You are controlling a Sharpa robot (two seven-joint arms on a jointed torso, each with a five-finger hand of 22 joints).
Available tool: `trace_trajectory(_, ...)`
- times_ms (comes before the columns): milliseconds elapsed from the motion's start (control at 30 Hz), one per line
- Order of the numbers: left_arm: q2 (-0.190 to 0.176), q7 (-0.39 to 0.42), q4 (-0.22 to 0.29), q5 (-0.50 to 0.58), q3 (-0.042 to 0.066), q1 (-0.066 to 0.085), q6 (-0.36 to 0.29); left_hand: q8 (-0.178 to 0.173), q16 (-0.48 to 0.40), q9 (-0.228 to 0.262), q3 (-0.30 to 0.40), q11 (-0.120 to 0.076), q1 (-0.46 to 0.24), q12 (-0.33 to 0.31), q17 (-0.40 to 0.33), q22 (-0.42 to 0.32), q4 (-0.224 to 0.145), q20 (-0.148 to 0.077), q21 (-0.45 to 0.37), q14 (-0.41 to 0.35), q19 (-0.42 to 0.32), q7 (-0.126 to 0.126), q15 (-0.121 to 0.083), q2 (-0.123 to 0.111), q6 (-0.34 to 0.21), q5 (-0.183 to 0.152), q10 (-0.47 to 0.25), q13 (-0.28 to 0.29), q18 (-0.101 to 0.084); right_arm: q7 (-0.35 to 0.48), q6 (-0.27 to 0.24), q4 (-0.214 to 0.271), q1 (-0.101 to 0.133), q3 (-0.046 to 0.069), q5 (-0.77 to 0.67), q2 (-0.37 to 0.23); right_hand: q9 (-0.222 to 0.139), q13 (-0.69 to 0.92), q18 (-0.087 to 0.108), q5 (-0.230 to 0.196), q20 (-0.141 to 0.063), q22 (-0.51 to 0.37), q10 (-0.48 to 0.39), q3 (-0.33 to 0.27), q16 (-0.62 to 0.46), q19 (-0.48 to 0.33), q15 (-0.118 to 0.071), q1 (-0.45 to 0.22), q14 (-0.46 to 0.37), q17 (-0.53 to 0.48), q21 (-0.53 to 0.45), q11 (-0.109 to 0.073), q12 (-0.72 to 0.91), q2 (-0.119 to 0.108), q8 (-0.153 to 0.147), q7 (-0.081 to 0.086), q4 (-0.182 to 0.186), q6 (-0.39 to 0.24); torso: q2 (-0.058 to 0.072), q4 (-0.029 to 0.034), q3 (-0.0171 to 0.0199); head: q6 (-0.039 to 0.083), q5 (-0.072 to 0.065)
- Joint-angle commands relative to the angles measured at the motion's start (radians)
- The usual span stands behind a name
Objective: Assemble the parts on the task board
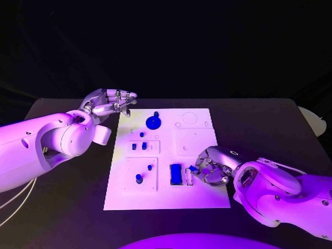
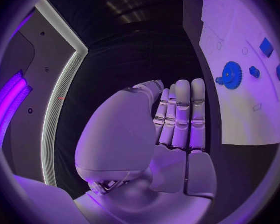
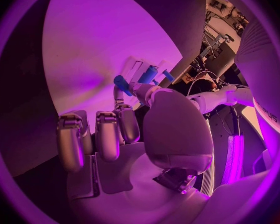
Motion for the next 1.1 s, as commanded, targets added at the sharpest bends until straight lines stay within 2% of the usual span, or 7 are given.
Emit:
trace_trajectory(33, 0.001, 0.002, 0.004, 0.000, 0.001, 0.000, 0.017, 0.000, -0.004, 0.001, 0.004, 0.001, -0.007, 0.006, -0.001, -0.001, -0.002, 0.002, -0.007, 0.007, 0.007, 0.000, -0.002, 0.000, -0.006, -0.004, -0.006, 0.001, 0.006, -0.011, 0.031, -0.007, 0.000, 0.000, 0.054, 0.007, 0.081, 0.121, -0.007, 0.014, 0.003, 0.263, 0.020, 0.041, 0.005, 0.103, -0.004, -0.025, 0.080, 0.149, 0.004, -0.002, 0.011, 0.004, 0.054, -0.017, -0.051, 0.012, 0.000, -0.0006, 0.0000, -0.001, 0.002)
trace_trajectory(300, 0.000, 0.000, 0.006, 0.000, 0.001, 0.000, 0.019, 0.000, -0.004, 0.001, 0.004, 0.001, -0.007, 0.006, -0.001, -0.002, -0.002, 0.002, -0.007, 0.006, 0.007, 0.000, -0.001, 0.000, -0.007, -0.004, -0.007, 0.001, 0.006, -0.030, 0.085, -0.022, -0.001, 0.000, 0.069, 0.023, 0.087, 0.137, -0.007, 0.051, -0.001, 0.263, 0.030, -0.033, 0.010, 0.103, -0.008, -0.093, 0.083, 0.162, 0.004, -0.008, 0.036, -0.008, 0.061, -0.023, 0.001, 0.026, 0.000, -0.0015, 0.0013, -0.002, 0.003)
trace_trajectory(400, 0.000, -0.001, 0.006, 0.000, 0.001, 0.000, 0.019, 0.000, -0.004, 0.001, 0.004, 0.001, -0.007, 0.006, -0.001, -0.002, -0.002, 0.002, -0.007, 0.006, 0.007, 0.000, -0.001, 0.000, -0.007, -0.004, -0.007, 0.001, 0.006, -0.034, 0.091, -0.025, -0.001, 0.000, 0.072, 0.029, 0.087, 0.142, -0.007, 0.079, -0.002, 0.263, 0.033, -0.066, 0.012, 0.103, -0.009, -0.121, 0.083, 0.165, 0.004, -0.008, 0.044, -0.012, 0.062, -0.024, 0.028, 0.032, 0.000, -0.0017, 0.0013, -0.003, 0.002)
trace_trajectory(600, 0.000, -0.003, 0.007, 0.000, 0.001, 0.001, 0.021, 0.000, -0.004, 0.001, 0.004, 0.001, -0.007, 0.006, -0.001, -0.002, -0.002, 0.002, -0.007, 0.006, 0.007, 0.000, -0.001, 0.000, -0.007, -0.004, -0.007, 0.001, 0.006, -0.043, 0.088, -0.031, -0.001, 0.000, 0.074, 0.039, 0.086, 0.148, -0.007, 0.086, -0.004, 0.263, 0.037, -0.113, 0.013, 0.103, -0.011, -0.141, 0.084, 0.169, 0.004, -0.010, 0.052, -0.008, 0.060, -0.026, 0.062, 0.038, 0.001, -0.0010, 0.0017, -0.002, 0.001)
trace_trajectory(1100, -0.001, -0.009, 0.007, -0.003, 0.001, 0.001, 0.022, 0.000, -0.005, 0.001, 0.004, 0.002, -0.008, 0.005, -0.001, -0.002, -0.002, 0.002, -0.007, 0.006, 0.007, 0.001, -0.001, -0.001, -0.007, -0.004, -0.008, 0.001, 0.006, -0.041, 0.081, -0.038, -0.001, 0.000, 0.073, 0.055, 0.085, 0.152, -0.007, 0.093, -0.005, 0.263, 0.039, -0.133, 0.015, 0.103, -0.011, -0.145, 0.085, 0.171, 0.004, -0.010, 0.057, -0.003, 0.059, -0.027, 0.079, 0.041, 0.000, -0.0014, 0.0015, -0.005, 0.004)
